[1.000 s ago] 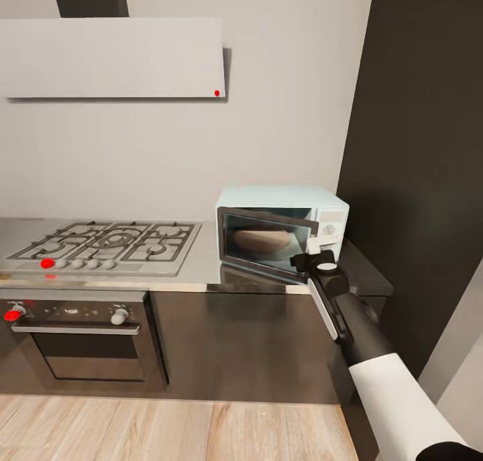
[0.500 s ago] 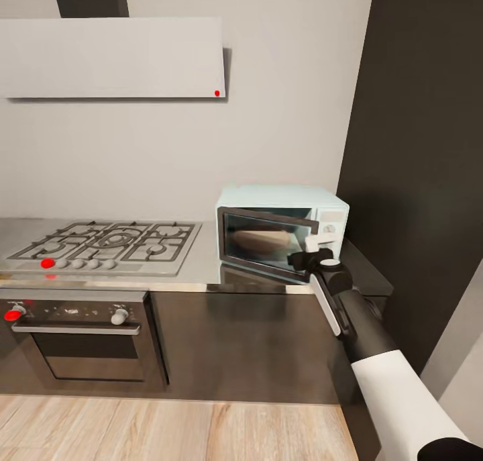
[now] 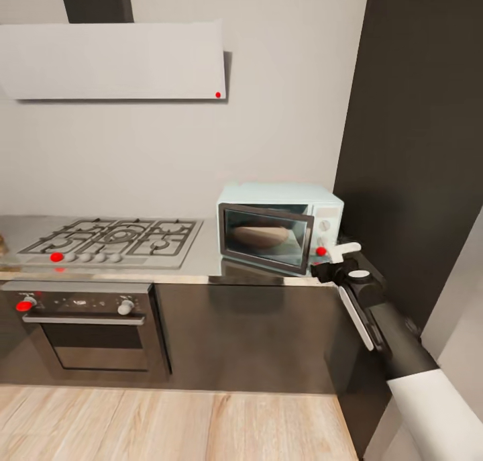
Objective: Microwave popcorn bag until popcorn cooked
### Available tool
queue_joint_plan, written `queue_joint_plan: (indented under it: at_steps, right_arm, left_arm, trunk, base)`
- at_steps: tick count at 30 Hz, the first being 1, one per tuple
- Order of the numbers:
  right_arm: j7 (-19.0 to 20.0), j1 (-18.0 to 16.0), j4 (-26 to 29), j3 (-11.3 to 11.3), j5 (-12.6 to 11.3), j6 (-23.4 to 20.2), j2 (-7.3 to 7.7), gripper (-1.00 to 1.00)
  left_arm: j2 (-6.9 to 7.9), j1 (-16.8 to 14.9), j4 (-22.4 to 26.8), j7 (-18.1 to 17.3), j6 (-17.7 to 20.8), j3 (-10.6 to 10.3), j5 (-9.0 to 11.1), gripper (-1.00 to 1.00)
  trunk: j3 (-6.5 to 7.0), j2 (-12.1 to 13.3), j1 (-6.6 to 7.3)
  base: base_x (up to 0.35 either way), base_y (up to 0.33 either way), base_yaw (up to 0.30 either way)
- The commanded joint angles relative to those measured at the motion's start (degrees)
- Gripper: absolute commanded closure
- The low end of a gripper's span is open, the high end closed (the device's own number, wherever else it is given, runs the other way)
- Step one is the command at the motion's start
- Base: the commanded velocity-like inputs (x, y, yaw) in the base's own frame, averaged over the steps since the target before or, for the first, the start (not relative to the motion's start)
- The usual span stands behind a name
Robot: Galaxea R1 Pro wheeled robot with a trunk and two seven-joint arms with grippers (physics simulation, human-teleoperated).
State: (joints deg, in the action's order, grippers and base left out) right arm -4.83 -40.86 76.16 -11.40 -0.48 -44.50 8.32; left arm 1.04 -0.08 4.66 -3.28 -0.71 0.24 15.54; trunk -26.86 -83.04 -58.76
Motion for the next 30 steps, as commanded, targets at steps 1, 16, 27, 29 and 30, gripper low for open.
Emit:
queue_joint_plan:
  at_steps: [1, 16, 27, 29, 30]
  right_arm:
    - [-0.23, 0.29, -0.10, -0.07, -0.11, -0.25, 0.43, -1.00]
    - [-0.37, 0.87, -0.22, 8.93, 0.22, 0.63, 0.85, -1.00]
    - [-0.30, 0.87, -0.32, 8.85, 0.19, 0.99, 0.62, -1.00]
    - [-0.28, 0.87, -0.31, 8.85, 0.21, 0.98, 0.64, -1.00]
    - [-0.28, 0.87, -0.31, 8.85, 0.21, 0.98, 0.64, -1.00]
  left_arm:
    - [0.01, -0.01, 0.00, -0.24, -0.08, 0.01, 0.36, -1.00]
    - [0.01, -0.01, -0.01, -0.30, 0.01, -0.27, 0.21, -1.00]
    - [0.01, -0.01, -0.01, -0.24, 0.01, -0.17, 0.34, -1.00]
    - [0.01, -0.01, -0.01, -0.24, 0.01, -0.16, 0.35, -1.00]
    - [0.01, -0.01, 0.00, -0.24, 0.01, -0.16, 0.36, -1.00]
  trunk:
    - [-0.05, -0.04, 0.04]
    - [-0.05, -0.04, 0.04]
    - [-0.05, -0.04, 0.04]
    - [-0.05, -0.04, 0.04]
    - [-0.05, -0.04, 0.04]
  base:
    - [-0.320, 0.000, 0.000]
    - [0.024, 0.000, 0.000]
    - [0.317, 0.000, 0.000]
    - [0.321, 0.000, 0.000]
    - [0.321, 0.000, 0.000]
